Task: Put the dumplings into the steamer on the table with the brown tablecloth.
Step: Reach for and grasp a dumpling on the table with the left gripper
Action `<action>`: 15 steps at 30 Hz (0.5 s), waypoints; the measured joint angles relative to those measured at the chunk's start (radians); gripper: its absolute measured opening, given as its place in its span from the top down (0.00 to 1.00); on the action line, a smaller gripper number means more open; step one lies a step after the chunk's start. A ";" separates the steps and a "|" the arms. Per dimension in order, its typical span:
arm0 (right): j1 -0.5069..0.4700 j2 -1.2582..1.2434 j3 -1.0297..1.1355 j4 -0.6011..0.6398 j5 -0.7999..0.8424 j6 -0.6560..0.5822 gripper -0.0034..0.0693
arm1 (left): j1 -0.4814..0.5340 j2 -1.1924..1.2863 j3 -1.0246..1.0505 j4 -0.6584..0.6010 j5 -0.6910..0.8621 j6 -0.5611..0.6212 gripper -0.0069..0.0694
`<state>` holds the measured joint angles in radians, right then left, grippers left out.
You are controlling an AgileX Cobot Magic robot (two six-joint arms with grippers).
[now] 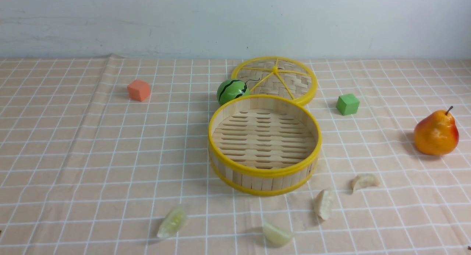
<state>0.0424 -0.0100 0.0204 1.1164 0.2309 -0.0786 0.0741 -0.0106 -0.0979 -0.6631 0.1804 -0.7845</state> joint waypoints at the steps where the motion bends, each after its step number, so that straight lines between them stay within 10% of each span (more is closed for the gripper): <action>1: 0.000 0.000 -0.007 0.000 0.004 -0.029 0.63 | 0.000 0.000 -0.029 0.017 0.030 0.062 0.60; 6: 0.000 0.102 -0.133 -0.002 -0.050 -0.278 0.74 | 0.000 0.113 -0.286 0.150 0.220 0.417 0.68; 15: 0.000 0.641 -0.572 -0.092 0.185 -0.731 0.98 | -0.044 0.702 -0.718 0.392 0.696 0.685 0.93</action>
<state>0.0424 0.6308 -0.5513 1.0243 0.4154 -0.8095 0.0304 0.6919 -0.8158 -0.2706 0.8762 -0.0997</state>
